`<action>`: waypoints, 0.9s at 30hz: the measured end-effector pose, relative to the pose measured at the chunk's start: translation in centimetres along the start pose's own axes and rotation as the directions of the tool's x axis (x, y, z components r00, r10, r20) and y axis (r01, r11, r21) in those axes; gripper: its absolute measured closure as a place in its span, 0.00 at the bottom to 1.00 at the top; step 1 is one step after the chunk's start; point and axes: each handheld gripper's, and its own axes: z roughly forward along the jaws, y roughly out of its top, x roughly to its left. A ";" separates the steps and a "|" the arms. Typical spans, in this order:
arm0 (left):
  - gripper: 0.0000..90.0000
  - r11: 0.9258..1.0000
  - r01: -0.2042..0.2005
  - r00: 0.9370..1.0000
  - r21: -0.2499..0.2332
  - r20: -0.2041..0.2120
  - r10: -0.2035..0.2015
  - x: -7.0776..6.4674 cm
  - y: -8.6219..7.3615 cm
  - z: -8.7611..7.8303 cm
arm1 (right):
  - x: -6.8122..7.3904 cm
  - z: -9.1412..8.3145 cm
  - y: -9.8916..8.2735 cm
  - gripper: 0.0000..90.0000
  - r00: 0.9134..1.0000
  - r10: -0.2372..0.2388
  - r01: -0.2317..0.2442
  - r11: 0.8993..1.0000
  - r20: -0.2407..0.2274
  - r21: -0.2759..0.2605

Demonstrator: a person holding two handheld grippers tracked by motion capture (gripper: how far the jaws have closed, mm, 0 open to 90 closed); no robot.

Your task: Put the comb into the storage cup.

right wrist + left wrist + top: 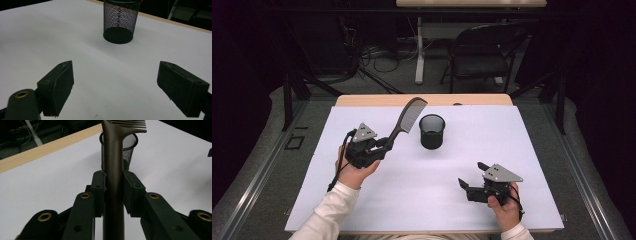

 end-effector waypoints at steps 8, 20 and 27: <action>0.80 0.999 0.013 1.000 -0.031 0.002 -0.013 -0.3 0.5 1.0 | -0.1 0.0 0.0 0.15 1.000 0.003 -0.003 1.000 0.001 -0.003; 0.80 0.996 0.028 1.000 -0.084 0.004 -0.028 -0.7 0.8 1.9 | -0.1 0.0 0.0 0.15 1.000 0.002 -0.002 1.000 0.004 0.007; 0.81 0.992 0.023 1.000 -0.123 0.002 -0.023 -1.2 0.6 2.1 | 0.0 0.1 -0.1 0.15 1.000 0.005 -0.005 1.000 0.008 0.014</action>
